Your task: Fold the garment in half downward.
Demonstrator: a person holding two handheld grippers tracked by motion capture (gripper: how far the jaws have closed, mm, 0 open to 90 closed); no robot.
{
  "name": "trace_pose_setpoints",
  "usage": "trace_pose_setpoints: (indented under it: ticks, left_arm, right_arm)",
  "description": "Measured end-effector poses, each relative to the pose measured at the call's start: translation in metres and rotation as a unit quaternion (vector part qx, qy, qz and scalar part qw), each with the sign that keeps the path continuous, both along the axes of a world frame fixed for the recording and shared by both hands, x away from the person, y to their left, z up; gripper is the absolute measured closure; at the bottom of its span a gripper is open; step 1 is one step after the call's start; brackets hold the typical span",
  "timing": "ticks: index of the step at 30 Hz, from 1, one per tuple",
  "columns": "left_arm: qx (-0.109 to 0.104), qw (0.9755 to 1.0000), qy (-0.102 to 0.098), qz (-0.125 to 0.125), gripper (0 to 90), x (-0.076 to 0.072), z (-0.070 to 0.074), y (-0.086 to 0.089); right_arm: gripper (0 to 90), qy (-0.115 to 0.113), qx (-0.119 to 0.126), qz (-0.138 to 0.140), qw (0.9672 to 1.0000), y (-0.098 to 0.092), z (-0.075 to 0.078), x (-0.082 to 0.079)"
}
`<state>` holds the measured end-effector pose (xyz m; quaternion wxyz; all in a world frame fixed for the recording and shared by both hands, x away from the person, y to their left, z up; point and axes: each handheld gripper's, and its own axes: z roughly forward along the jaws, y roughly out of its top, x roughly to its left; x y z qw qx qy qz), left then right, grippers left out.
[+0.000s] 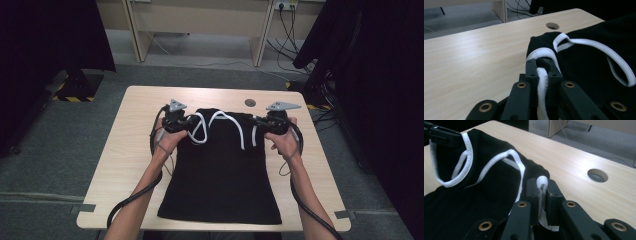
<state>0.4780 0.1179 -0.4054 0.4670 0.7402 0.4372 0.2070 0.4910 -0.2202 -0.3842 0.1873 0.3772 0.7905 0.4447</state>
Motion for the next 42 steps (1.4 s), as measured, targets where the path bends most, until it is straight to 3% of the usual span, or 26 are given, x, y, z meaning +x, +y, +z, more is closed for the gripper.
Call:
trace_pose_setpoints:
  ticks: [4, 7, 15, 17, 21, 23, 25, 37, 39, 42]
  left_arm:
    - [0.015, 0.9997, -0.013, -0.012, 82.8, -0.02, -0.013, 0.0]
    - [0.014, 0.9994, -0.023, -0.02, 82.7, -0.033, -0.019, -0.001]
    - [0.022, 0.9979, -0.042, -0.044, 82.4, -0.072, -0.03, 0.003]
    - [0.025, 0.9975, -0.04, -0.052, 82.3, -0.083, -0.035, 0.004]
    - [0.008, 0.9976, -0.039, -0.056, 82.1, -0.104, -0.044, 0.007]
    - [0.021, 0.9971, -0.038, -0.062, 81.9, -0.113, -0.047, 0.008]
    - [0.02, 0.9971, -0.037, -0.064, 81.9, -0.12, -0.049, 0.013]
    - [0.025, 0.9968, -0.005, -0.075, 80.5, -0.148, -0.07, 0.029]
    - [0.02, 0.9968, -0.001, -0.077, 78.4, -0.151, -0.072, 0.03]
    - [0.004, 0.9967, 0.004, -0.081, 65.3, -0.152, -0.069, 0.031]
  right_arm:
    - [83.6, -0.005, -0.01, 0.01, 0.9999, 0.0, -0.013, -0.02]
    - [83.6, -0.01, -0.014, 0.02, 0.9997, 0.002, -0.02, -0.031]
    - [83.6, -0.028, -0.019, 0.032, 0.9989, 0.002, -0.028, -0.063]
    - [83.5, -0.029, -0.02, 0.037, 0.9987, 0.0, -0.03, -0.073]
    - [83.5, -0.026, -0.021, 0.044, 0.9985, -0.003, -0.034, -0.088]
    - [83.5, -0.021, -0.022, 0.048, 0.9984, -0.005, -0.039, -0.096]
    - [83.4, -0.015, -0.022, 0.052, 0.9983, -0.008, -0.044, -0.103]
    - [82.1, 0.015, -0.026, 0.059, 0.9978, -0.021, -0.064, -0.133]
    - [77.2, 0.028, -0.023, 0.057, 0.9977, -0.023, -0.067, -0.134]
    - [64.0, 0.034, -0.018, 0.047, 0.9982, -0.026, -0.066, -0.135]
